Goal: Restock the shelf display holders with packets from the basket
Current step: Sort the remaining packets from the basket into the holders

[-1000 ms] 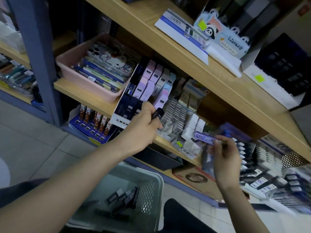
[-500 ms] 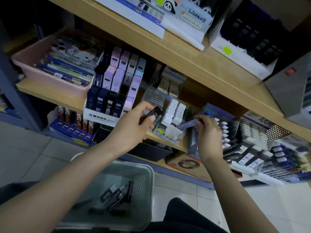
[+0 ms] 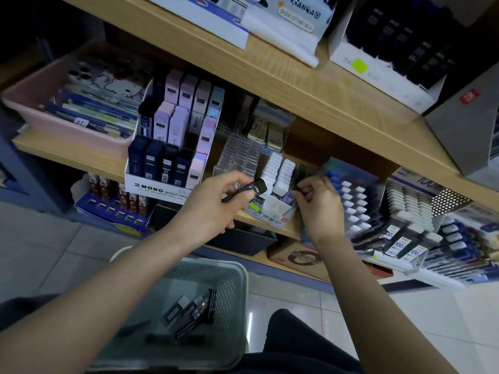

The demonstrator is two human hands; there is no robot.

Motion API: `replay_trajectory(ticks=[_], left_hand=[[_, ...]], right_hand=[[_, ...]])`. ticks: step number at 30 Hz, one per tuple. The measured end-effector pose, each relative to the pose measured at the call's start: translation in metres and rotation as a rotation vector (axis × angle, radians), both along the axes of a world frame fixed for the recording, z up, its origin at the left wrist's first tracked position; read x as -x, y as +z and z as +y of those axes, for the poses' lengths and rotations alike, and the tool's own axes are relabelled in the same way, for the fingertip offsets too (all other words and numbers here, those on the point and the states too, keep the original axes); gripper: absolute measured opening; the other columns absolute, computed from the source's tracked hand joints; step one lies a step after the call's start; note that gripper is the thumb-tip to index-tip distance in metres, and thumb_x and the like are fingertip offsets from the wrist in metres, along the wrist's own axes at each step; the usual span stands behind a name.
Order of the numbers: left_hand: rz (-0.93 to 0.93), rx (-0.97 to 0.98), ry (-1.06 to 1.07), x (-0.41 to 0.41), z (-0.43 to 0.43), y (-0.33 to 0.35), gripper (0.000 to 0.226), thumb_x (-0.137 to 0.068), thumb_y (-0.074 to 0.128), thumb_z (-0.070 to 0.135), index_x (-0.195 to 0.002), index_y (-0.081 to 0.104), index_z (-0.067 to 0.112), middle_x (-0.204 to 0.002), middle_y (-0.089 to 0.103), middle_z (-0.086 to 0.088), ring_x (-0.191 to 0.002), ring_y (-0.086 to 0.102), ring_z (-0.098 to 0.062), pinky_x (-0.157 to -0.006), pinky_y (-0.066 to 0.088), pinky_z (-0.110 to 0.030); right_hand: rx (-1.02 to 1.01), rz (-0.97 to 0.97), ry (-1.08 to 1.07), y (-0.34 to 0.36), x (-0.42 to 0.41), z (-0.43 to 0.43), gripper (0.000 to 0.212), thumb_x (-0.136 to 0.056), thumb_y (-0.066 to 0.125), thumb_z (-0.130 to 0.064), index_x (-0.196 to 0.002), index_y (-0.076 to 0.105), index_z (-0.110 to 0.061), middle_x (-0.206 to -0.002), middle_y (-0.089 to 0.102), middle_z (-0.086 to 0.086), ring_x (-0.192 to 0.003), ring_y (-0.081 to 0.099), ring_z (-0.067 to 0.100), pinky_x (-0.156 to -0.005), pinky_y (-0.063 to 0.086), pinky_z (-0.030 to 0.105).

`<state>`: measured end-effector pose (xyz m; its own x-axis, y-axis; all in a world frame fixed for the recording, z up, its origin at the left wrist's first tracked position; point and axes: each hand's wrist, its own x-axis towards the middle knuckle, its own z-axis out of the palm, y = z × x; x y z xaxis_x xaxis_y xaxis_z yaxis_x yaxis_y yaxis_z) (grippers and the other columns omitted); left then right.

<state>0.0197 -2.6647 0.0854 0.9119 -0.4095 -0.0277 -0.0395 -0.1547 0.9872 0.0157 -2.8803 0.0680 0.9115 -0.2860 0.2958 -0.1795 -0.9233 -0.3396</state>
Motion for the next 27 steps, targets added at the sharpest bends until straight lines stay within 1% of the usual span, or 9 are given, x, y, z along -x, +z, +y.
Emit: replay_trajectory(ticks=[3, 6, 9, 11, 13, 16, 18, 22, 27], left_hand=[[0.007, 0.012, -0.037, 0.002, -0.004, 0.0, 0.018, -0.094, 0.051, 0.022, -0.088, 0.055, 0.039, -0.085, 0.065, 0.003, -0.044, 0.046, -0.001, -0.042, 0.036, -0.009], [0.012, -0.024, -0.09, 0.003, -0.008, -0.002, 0.02, -0.095, 0.05, 0.02, -0.091, 0.056, 0.039, -0.079, 0.062, 0.011, -0.047, 0.047, 0.002, -0.05, 0.04, -0.01], [0.004, -0.047, -0.152, 0.006, -0.011, -0.003, 0.023, -0.094, 0.051, 0.016, -0.091, 0.057, 0.038, -0.063, 0.058, 0.021, -0.051, 0.049, 0.005, -0.05, 0.036, -0.009], [-0.007, -0.027, -0.151, 0.007, -0.013, -0.004, 0.022, -0.092, 0.055, 0.013, -0.089, 0.056, 0.036, -0.072, 0.059, 0.016, -0.055, 0.053, 0.005, -0.05, 0.038, -0.01], [0.0, -0.009, -0.101, 0.007, -0.014, -0.007, 0.017, -0.088, 0.061, 0.014, -0.088, 0.055, 0.029, -0.084, 0.059, 0.007, -0.062, 0.059, 0.0, -0.052, 0.044, -0.015], [-0.006, 0.007, 0.013, 0.005, -0.013, -0.01, 0.018, -0.081, 0.07, 0.017, -0.086, 0.053, 0.023, -0.091, 0.06, -0.001, -0.077, 0.062, -0.013, -0.061, 0.052, -0.024], [-0.043, 0.006, 0.08, 0.004, -0.013, -0.01, 0.027, -0.076, 0.074, 0.014, -0.085, 0.053, 0.026, -0.092, 0.061, 0.002, -0.081, 0.061, -0.012, -0.07, 0.051, -0.027], [-0.098, 0.092, 0.118, 0.009, -0.016, -0.003, 0.034, -0.077, 0.073, 0.007, -0.09, 0.052, 0.031, -0.086, 0.057, 0.01, -0.072, 0.057, 0.003, -0.072, 0.046, -0.014], [-0.182, 0.093, 0.039, 0.015, -0.014, 0.007, 0.024, -0.082, 0.067, 0.01, -0.089, 0.06, 0.032, -0.083, 0.064, 0.014, -0.079, 0.061, 0.002, -0.075, 0.05, -0.018]], right_hand=[[-0.039, -0.048, 0.004, 0.005, 0.005, 0.011, 0.014, -0.09, 0.059, -0.011, -0.103, 0.062, -0.011, -0.1, 0.056, 0.0, -0.081, 0.048, 0.007, -0.071, 0.042, 0.025], [-0.342, -0.114, 0.035, 0.021, 0.017, 0.031, 0.016, -0.098, 0.047, -0.023, -0.093, 0.061, -0.017, -0.084, 0.06, -0.003, -0.071, 0.055, 0.008, -0.068, 0.048, 0.03], [-0.661, 0.115, 0.131, 0.041, 0.032, 0.053, 0.022, -0.098, 0.043, -0.033, -0.087, 0.061, -0.026, -0.08, 0.064, -0.006, -0.066, 0.062, 0.005, -0.066, 0.052, 0.026], [-0.708, 0.183, 0.2, 0.045, 0.041, 0.061, 0.009, -0.094, 0.054, -0.023, -0.089, 0.061, -0.025, -0.081, 0.063, -0.006, -0.066, 0.063, 0.008, -0.064, 0.055, 0.023], [-0.76, 0.146, 0.194, 0.046, 0.046, 0.062, 0.01, -0.089, 0.062, -0.012, -0.089, 0.061, -0.021, -0.079, 0.062, -0.004, -0.065, 0.063, 0.007, -0.063, 0.055, 0.019], [-0.887, 0.131, 0.146, 0.049, 0.051, 0.056, 0.007, -0.085, 0.065, -0.01, -0.087, 0.062, -0.016, -0.074, 0.063, 0.003, -0.063, 0.062, 0.009, -0.064, 0.056, 0.021], [-0.943, 0.211, 0.142, 0.049, 0.056, 0.051, 0.007, -0.085, 0.065, -0.008, -0.086, 0.06, -0.013, -0.077, 0.062, 0.008, -0.061, 0.063, 0.009, -0.064, 0.057, 0.022], [-0.963, 0.421, 0.181, 0.044, 0.064, 0.048, 0.014, -0.085, 0.064, -0.004, -0.081, 0.055, -0.013, -0.078, 0.059, 0.006, -0.059, 0.064, 0.007, -0.062, 0.055, 0.017], [-1.059, 0.423, 0.204, 0.038, 0.066, 0.051, 0.009, -0.088, 0.059, -0.005, -0.084, 0.054, -0.012, -0.086, 0.057, 0.007, -0.075, 0.061, 0.012, -0.063, 0.054, 0.015]])
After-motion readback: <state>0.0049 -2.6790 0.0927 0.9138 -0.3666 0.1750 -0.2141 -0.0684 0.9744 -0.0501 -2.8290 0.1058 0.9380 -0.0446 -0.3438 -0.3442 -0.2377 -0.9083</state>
